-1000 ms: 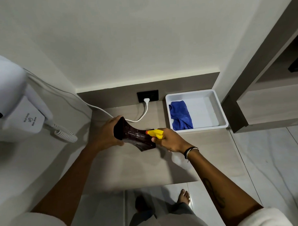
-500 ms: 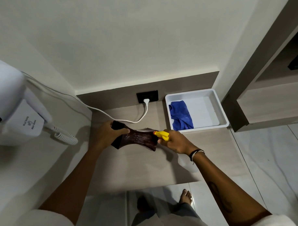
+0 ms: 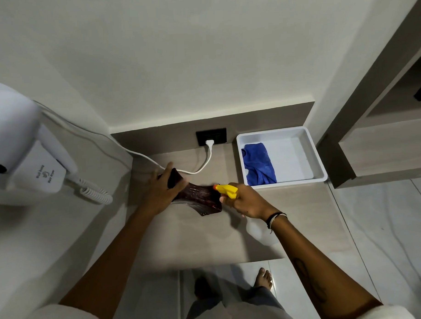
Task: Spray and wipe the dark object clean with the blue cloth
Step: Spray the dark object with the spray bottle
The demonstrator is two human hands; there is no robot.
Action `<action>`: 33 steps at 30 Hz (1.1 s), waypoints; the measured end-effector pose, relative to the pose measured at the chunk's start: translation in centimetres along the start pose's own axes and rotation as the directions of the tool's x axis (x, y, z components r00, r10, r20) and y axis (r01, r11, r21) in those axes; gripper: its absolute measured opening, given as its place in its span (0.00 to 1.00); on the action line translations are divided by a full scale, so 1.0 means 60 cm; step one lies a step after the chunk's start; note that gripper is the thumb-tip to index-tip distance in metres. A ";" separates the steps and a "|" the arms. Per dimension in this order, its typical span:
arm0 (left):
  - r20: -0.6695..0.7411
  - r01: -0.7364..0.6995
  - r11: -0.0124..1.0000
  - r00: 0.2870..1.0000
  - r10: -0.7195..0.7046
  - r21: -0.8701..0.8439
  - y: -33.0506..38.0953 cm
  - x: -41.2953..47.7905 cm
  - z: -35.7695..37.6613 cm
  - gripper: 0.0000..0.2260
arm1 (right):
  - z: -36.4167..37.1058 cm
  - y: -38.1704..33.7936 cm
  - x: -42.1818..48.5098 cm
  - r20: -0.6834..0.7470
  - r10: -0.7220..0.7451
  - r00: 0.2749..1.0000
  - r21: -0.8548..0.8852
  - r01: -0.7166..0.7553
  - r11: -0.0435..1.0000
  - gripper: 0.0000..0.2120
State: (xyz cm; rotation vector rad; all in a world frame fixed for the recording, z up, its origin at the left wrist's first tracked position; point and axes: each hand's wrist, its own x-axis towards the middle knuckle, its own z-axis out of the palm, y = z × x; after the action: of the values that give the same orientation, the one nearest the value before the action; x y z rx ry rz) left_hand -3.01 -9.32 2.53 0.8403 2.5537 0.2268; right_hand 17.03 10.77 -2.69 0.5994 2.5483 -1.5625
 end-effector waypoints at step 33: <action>-0.123 -0.018 0.939 0.992 -0.026 -0.343 -0.048 0.004 0.010 0.36 | 0.004 -0.029 -0.002 -0.014 0.087 0.996 -0.040 -0.087 0.995 0.18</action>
State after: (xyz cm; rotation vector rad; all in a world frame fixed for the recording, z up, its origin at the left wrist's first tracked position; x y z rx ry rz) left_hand -4.44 -11.49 1.08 0.7033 2.5221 0.7228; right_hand 16.48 9.83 -1.28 0.7070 2.5191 -1.4807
